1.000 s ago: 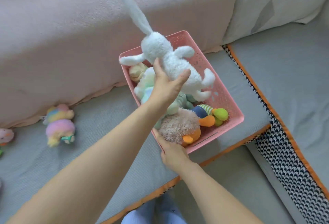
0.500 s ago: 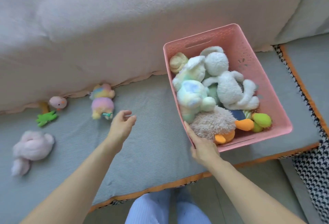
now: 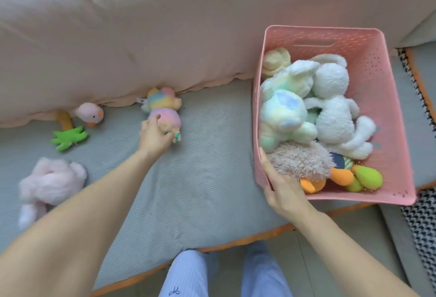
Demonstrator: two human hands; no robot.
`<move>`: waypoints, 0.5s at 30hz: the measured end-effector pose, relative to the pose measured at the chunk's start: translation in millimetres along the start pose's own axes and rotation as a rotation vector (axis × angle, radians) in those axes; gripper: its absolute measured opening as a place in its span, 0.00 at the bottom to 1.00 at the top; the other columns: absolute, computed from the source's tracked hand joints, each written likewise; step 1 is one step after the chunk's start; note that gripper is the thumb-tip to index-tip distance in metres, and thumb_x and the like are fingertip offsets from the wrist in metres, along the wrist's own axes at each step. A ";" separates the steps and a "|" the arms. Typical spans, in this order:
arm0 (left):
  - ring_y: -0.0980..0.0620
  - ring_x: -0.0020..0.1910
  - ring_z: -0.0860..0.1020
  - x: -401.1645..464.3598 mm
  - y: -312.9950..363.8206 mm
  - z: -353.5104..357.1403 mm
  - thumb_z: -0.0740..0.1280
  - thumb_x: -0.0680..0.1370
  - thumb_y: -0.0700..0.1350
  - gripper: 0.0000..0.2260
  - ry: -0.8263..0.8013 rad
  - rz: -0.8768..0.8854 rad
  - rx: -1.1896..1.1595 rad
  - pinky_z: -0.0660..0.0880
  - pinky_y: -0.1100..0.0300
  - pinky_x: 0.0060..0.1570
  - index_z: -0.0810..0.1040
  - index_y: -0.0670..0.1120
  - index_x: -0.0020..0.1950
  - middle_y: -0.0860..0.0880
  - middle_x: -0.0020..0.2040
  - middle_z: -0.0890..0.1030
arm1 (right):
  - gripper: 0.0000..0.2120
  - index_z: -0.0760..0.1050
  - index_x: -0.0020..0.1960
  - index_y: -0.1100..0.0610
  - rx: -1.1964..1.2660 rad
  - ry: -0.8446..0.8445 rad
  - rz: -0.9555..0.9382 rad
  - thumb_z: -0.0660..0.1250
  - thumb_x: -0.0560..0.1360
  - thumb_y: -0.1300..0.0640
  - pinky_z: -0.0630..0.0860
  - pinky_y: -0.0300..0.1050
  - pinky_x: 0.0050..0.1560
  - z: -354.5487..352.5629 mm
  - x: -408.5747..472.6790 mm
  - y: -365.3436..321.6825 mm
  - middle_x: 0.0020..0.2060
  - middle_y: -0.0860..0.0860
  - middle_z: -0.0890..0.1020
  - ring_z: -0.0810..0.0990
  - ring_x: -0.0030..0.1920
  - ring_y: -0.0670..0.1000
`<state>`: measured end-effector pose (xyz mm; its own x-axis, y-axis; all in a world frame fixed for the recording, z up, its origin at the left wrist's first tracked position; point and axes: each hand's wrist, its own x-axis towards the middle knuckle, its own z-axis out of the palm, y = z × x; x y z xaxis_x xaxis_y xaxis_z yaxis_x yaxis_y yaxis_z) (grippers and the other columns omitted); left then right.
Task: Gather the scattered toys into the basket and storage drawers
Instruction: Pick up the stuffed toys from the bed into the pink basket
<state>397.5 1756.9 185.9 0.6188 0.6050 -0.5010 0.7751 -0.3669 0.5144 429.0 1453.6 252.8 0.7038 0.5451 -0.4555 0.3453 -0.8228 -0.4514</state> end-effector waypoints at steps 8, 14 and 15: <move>0.36 0.74 0.39 54.7 -29.2 -0.1 0.61 0.73 0.32 0.37 -0.393 0.373 0.783 0.57 0.34 0.65 0.52 0.59 0.74 0.44 0.76 0.36 | 0.48 0.50 0.76 0.49 -0.207 0.053 -0.188 0.64 0.59 0.64 0.64 0.42 0.21 25.2 -7.5 -18.1 0.31 0.46 0.81 0.77 0.25 0.54; 0.32 0.47 0.75 47.2 -43.3 1.8 0.68 0.72 0.40 0.18 -0.119 0.189 0.482 0.71 0.45 0.46 0.69 0.43 0.61 0.36 0.60 0.64 | 0.43 0.38 0.74 0.38 -0.075 0.009 -0.053 0.56 0.67 0.59 0.72 0.49 0.32 17.1 -15.2 -16.5 0.39 0.55 0.83 0.79 0.37 0.63; 0.32 0.46 0.75 43.2 -47.2 0.8 0.67 0.73 0.42 0.14 -0.102 0.173 0.462 0.70 0.47 0.44 0.70 0.41 0.57 0.35 0.58 0.67 | 0.41 0.36 0.73 0.41 -0.056 -0.009 -0.011 0.54 0.68 0.58 0.72 0.51 0.36 16.2 -14.7 -18.5 0.41 0.56 0.83 0.79 0.41 0.64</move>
<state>387.8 1799.8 139.5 0.7349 0.4441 -0.5125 0.6211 -0.7442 0.2457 402.2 1463.4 255.4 0.6945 0.5553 -0.4575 0.3875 -0.8244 -0.4124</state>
